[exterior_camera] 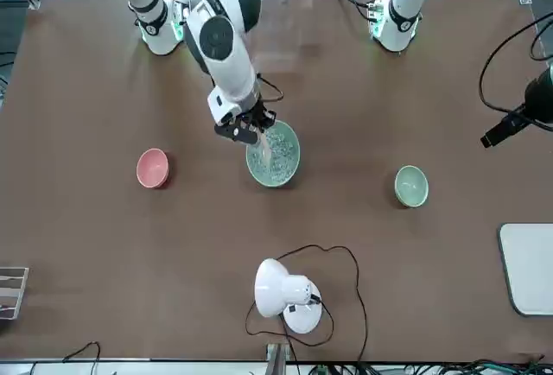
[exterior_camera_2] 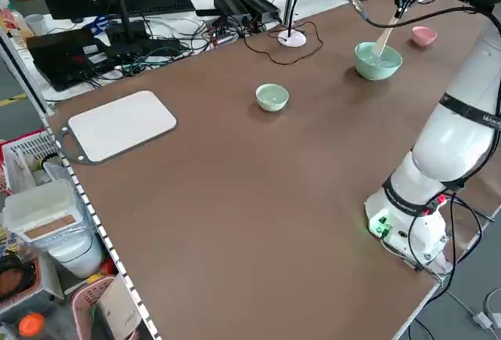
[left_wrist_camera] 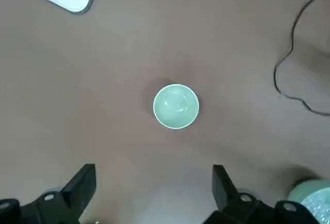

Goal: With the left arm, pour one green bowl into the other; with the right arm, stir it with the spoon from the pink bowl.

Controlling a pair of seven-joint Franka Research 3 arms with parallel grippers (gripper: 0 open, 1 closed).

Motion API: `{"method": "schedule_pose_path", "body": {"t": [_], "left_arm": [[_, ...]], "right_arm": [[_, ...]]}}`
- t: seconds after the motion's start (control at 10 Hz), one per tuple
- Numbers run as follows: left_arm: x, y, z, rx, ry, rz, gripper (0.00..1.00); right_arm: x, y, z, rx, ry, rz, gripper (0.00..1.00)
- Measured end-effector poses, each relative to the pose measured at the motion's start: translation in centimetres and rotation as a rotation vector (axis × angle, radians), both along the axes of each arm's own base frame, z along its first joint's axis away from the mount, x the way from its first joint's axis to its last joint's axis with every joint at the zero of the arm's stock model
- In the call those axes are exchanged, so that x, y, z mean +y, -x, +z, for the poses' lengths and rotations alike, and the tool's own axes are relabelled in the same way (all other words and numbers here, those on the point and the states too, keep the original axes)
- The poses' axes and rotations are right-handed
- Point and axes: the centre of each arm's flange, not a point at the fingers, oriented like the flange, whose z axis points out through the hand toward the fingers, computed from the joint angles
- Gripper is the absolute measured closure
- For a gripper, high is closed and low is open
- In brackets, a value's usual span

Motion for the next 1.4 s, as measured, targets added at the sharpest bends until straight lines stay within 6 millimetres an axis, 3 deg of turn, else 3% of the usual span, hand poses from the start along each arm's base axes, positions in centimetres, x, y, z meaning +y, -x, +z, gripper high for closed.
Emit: {"method": "schedule_pose_path", "body": {"t": [0.3,0.5,0.8,1.1,1.4], "left_arm": [[-1.0,1.8,3.5,-0.007,0.002,-0.180,0.00],[-2.1,2.6,4.7,-0.020,-0.001,-0.220,0.00],[-1.5,2.5,5.7,-0.040,-0.002,-0.212,0.00],[-1.3,1.6,4.2,-0.015,0.004,-0.253,0.00],[-0.8,0.9,3.2,-0.001,0.011,-0.329,0.00]], "right_arm": [[-1.0,1.0,6.0,-0.027,-0.079,-0.008,0.94],[-3.0,0.4,8.7,-0.047,-0.109,-0.036,0.94],[-10.2,-2.1,11.4,-0.021,-0.090,-0.036,0.94],[-18.9,-3.7,13.1,0.050,-0.073,0.035,0.94],[-22.9,-4.3,13.2,0.067,-0.076,0.071,0.94]]}}
